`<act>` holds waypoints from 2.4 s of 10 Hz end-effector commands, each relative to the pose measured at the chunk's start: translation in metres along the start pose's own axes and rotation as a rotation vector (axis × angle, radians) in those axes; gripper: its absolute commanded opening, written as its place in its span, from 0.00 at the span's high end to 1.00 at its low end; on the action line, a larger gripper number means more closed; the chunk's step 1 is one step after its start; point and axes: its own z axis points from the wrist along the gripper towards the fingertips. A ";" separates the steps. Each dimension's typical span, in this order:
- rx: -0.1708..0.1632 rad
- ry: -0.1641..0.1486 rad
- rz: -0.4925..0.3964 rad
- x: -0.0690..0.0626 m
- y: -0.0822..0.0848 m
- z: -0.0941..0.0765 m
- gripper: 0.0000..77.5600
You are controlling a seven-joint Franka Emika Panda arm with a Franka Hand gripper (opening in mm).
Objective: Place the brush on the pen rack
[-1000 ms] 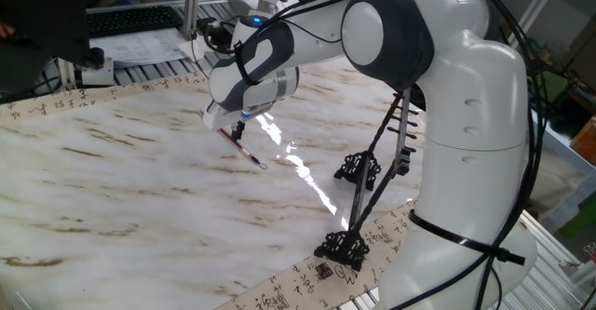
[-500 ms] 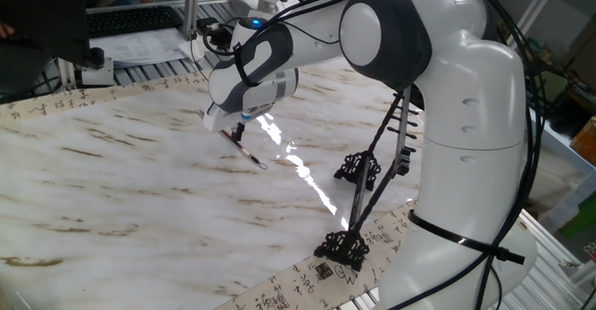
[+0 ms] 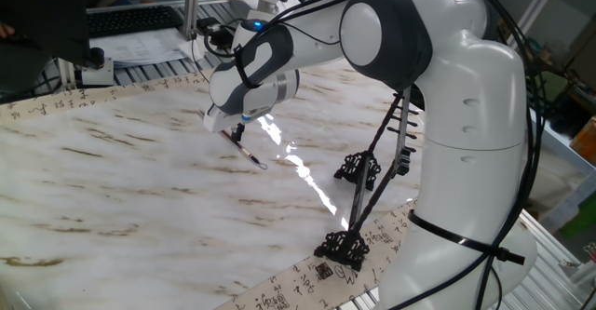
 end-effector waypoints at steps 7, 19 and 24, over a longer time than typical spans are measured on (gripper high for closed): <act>0.004 -0.005 0.004 -0.001 0.000 -0.001 1.00; 0.006 -0.002 0.018 -0.001 0.001 -0.002 1.00; 0.005 -0.002 0.017 -0.001 0.001 -0.002 0.00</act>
